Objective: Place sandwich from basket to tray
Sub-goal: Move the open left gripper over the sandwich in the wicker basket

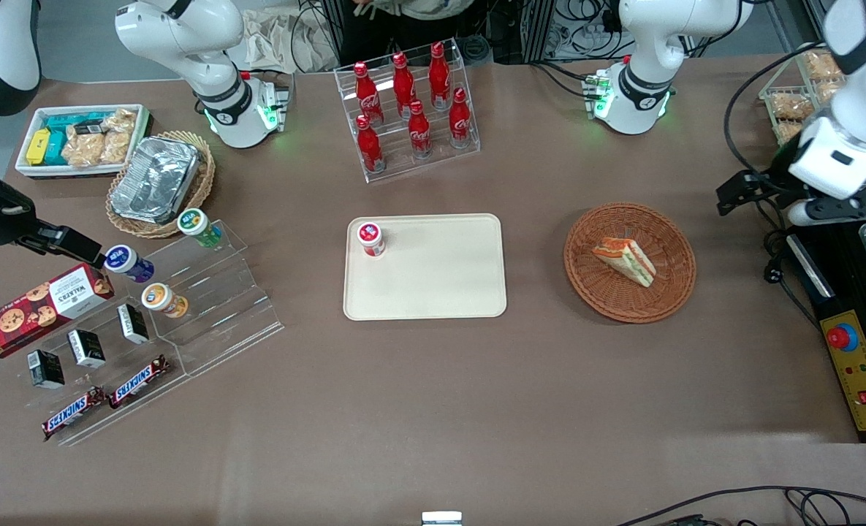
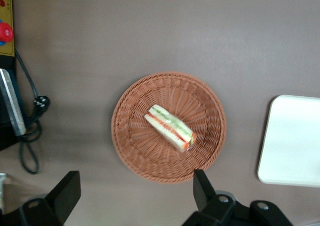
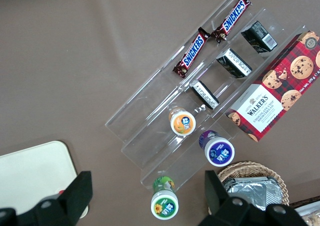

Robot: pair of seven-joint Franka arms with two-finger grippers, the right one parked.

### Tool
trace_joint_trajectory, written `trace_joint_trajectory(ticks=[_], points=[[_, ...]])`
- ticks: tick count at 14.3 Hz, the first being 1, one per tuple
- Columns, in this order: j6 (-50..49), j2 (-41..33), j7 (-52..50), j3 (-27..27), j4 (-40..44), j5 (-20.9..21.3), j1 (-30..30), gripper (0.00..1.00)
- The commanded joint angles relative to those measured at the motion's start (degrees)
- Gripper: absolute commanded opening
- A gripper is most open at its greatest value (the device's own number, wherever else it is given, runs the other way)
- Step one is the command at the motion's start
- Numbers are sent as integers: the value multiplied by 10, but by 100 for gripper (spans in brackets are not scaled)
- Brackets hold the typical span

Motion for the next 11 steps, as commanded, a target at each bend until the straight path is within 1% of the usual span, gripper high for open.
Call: trace_joint_trajectory(ticks=[1, 3, 5, 6, 8, 11], points=[[50, -40, -58, -2, -60, 10, -23, 100], [58, -38, -72, -3, -79, 9, -25, 100], [61, -35, -160, -6, -100, 6, -25, 100], [63, -32, -186, -7, -108, 6, -26, 100], [70, -30, -195, -8, -129, 5, -25, 100], [117, -33, -216, -8, -192, -1, -23, 100]])
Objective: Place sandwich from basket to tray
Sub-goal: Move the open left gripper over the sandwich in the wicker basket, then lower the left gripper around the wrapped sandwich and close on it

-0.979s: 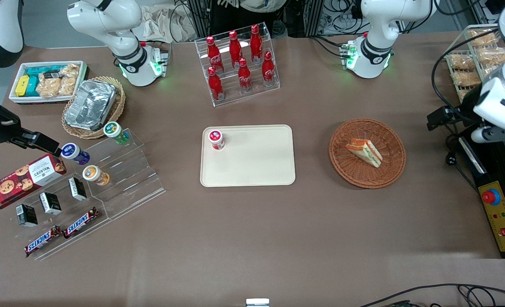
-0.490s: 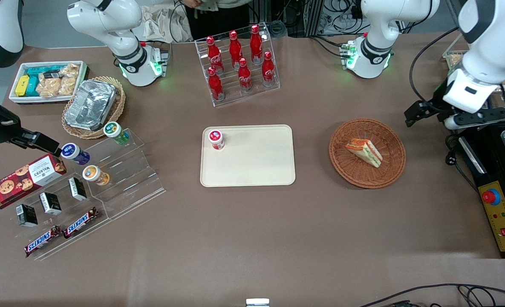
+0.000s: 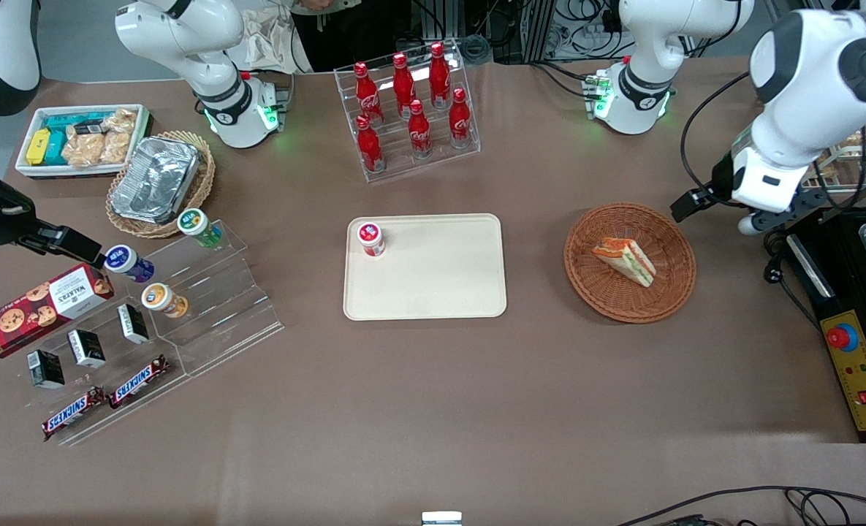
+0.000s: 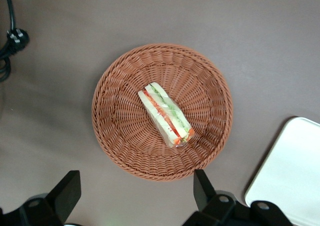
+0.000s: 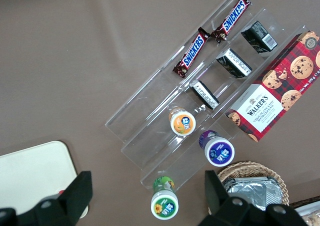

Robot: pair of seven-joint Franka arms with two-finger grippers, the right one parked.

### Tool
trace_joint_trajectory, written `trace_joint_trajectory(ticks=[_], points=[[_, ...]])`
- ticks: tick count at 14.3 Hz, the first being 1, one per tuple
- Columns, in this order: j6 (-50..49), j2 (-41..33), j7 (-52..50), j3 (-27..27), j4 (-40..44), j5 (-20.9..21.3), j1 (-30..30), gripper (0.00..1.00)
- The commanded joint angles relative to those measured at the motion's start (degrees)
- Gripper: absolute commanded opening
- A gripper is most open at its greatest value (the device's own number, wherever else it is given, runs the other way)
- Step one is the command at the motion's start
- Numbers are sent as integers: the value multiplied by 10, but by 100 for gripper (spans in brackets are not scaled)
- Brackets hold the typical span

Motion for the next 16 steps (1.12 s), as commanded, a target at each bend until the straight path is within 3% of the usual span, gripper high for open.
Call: trace_joint_trajectory(ticks=[1, 4, 7, 16], points=[[39, -12, -55, -1, -64, -2, 0, 100], [73, -6, -70, -1, -95, -3, 4, 99], [95, 6, -79, -1, -104, -44, 14, 99], [262, 93, -290, -30, -124, -65, 4, 99]])
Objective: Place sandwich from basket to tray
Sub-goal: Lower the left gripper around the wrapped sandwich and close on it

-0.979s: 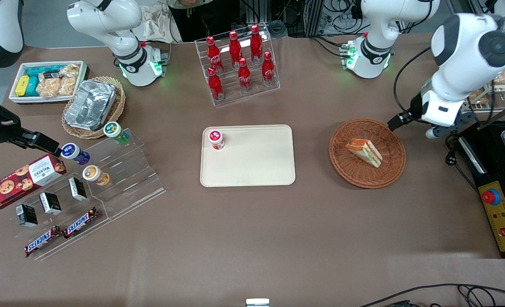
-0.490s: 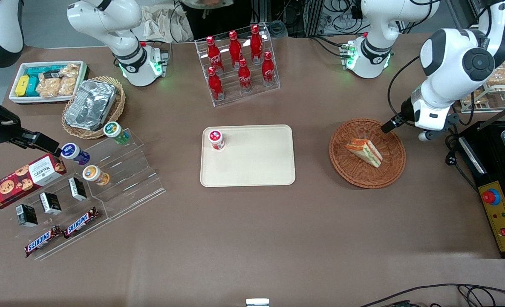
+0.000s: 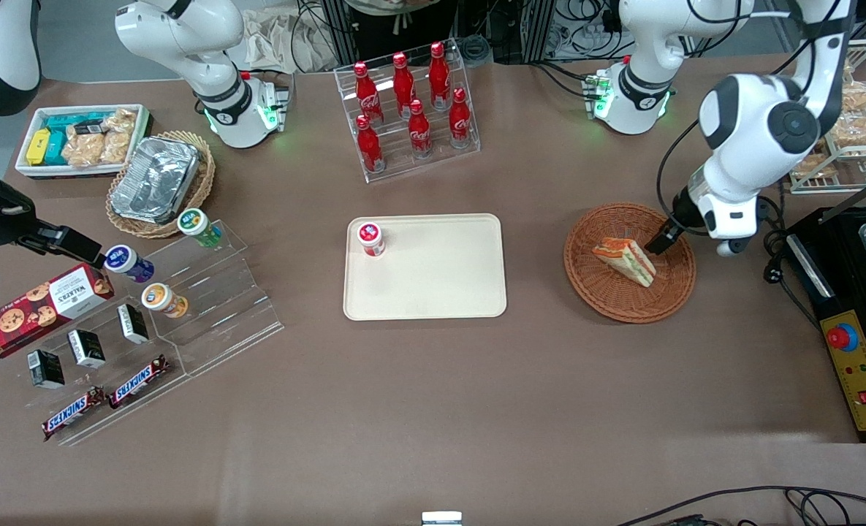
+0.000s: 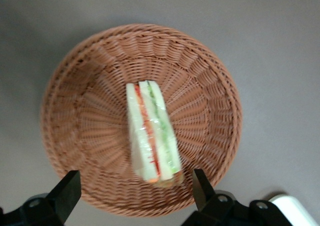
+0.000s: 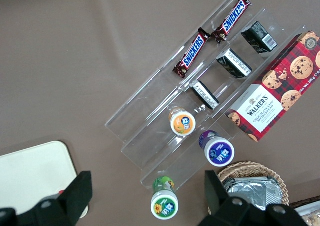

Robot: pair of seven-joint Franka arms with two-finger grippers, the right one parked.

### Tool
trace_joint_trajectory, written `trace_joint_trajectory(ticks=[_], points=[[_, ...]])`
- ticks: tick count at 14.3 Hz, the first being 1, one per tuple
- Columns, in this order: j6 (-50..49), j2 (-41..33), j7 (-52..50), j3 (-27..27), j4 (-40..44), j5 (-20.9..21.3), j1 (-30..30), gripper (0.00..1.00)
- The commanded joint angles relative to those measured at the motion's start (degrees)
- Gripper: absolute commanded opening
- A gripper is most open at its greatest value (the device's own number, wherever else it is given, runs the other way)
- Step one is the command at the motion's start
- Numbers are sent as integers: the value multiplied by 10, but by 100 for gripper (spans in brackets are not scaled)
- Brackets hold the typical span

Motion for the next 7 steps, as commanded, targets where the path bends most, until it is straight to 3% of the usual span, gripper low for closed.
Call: trace_joint_trajectory(ticks=[1, 7], points=[[52, 26, -56, -13, -9, -10, -3, 99], [110, 74, -110, -24, -8, -9, -13, 99]])
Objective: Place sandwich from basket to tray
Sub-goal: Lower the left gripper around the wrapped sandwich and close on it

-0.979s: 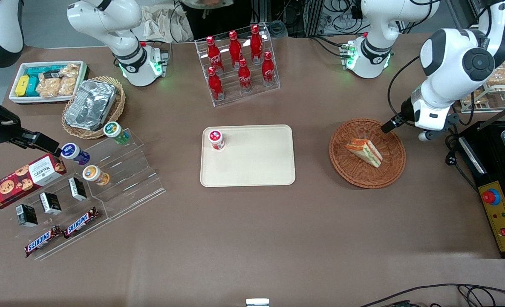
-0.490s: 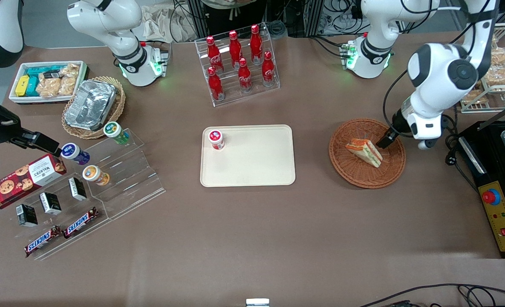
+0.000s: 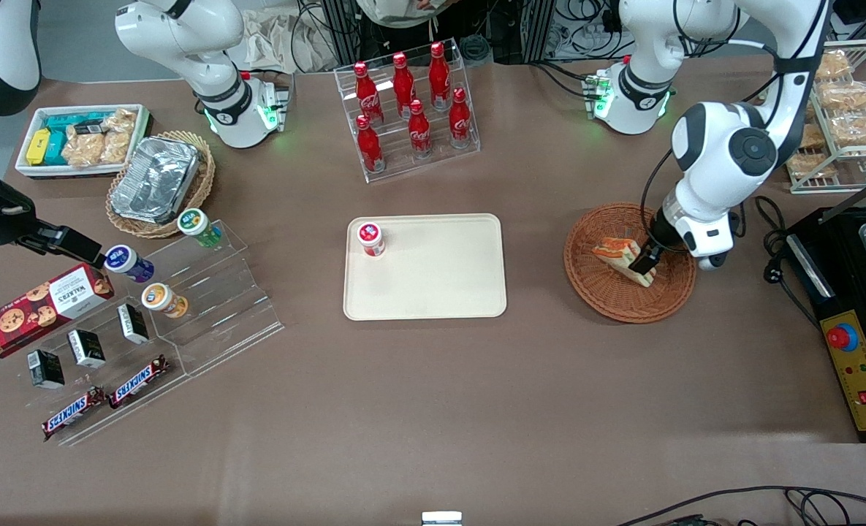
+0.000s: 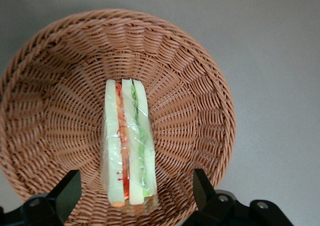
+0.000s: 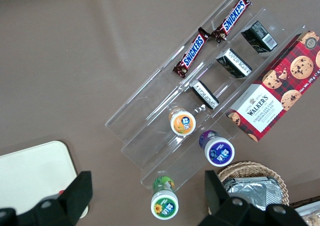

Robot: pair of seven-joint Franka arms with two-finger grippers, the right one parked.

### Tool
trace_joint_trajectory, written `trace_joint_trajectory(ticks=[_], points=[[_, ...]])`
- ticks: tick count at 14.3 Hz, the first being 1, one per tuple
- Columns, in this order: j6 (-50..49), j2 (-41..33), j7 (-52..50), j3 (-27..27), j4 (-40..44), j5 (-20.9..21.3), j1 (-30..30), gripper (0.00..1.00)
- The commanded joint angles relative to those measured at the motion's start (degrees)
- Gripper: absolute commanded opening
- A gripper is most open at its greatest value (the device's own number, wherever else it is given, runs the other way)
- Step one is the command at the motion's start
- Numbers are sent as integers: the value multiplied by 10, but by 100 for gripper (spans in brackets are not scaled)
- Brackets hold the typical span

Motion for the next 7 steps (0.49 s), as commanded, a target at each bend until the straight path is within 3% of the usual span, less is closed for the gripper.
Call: trace_joint_trajectory(ticks=[1, 7], points=[[24, 15, -26, -2, -3, -7, -10, 99], [38, 31, -27, -1, -15, 0, -21, 99]])
